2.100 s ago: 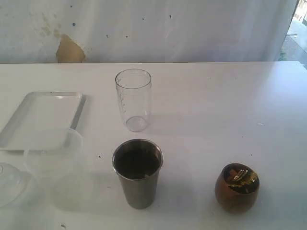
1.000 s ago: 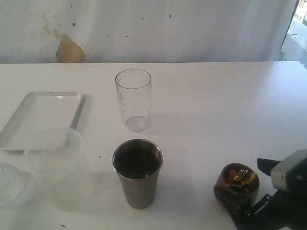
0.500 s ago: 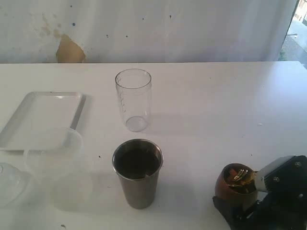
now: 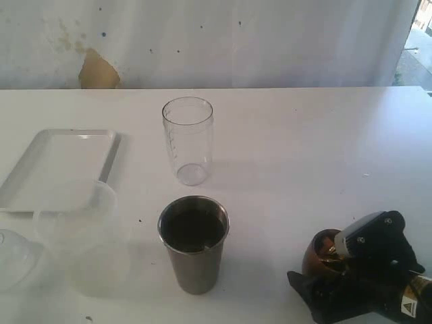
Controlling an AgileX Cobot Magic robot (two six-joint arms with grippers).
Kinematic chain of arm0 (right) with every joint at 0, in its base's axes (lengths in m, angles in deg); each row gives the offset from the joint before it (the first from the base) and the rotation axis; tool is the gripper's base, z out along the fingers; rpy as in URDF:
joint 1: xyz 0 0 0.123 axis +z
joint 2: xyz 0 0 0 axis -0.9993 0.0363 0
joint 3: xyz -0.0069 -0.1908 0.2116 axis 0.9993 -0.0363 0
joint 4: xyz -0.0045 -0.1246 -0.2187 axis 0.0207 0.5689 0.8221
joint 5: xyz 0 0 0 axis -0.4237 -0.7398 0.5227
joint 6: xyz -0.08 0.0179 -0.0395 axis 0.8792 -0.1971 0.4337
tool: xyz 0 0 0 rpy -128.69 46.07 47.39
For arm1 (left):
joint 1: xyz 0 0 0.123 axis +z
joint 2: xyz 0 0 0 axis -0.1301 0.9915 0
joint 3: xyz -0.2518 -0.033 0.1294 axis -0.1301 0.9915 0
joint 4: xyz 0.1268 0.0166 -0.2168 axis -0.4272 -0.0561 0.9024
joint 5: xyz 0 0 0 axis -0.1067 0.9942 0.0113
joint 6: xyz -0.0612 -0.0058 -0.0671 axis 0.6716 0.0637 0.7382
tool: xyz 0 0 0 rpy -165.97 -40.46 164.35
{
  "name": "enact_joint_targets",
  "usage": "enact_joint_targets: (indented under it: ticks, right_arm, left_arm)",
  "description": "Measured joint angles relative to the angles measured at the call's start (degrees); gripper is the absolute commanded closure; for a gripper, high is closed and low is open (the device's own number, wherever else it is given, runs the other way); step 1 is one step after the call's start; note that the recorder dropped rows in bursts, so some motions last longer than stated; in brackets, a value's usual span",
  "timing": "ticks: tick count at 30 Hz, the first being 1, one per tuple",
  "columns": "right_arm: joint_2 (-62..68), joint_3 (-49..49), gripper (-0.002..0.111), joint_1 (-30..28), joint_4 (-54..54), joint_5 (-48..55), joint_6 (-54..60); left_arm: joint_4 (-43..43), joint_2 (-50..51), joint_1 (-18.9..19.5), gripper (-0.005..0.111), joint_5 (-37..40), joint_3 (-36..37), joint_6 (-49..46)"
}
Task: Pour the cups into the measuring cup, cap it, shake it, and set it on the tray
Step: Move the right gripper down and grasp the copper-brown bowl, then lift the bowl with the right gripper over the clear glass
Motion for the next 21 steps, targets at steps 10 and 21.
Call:
enact_joint_targets:
  ticks: [10, 21]
  right_arm:
    - [2.2, 0.4, 0.098, 0.0, 1.3, -2.0, 0.1]
    - [-2.4, 7.6, 0.108, 0.0, 4.6, 3.0, -9.1]
  left_arm:
    - [0.0, 0.0, 0.0, 0.106, 0.0, 0.0, 0.0]
    - [0.0, 0.0, 0.0, 0.106, 0.0, 0.0, 0.0]
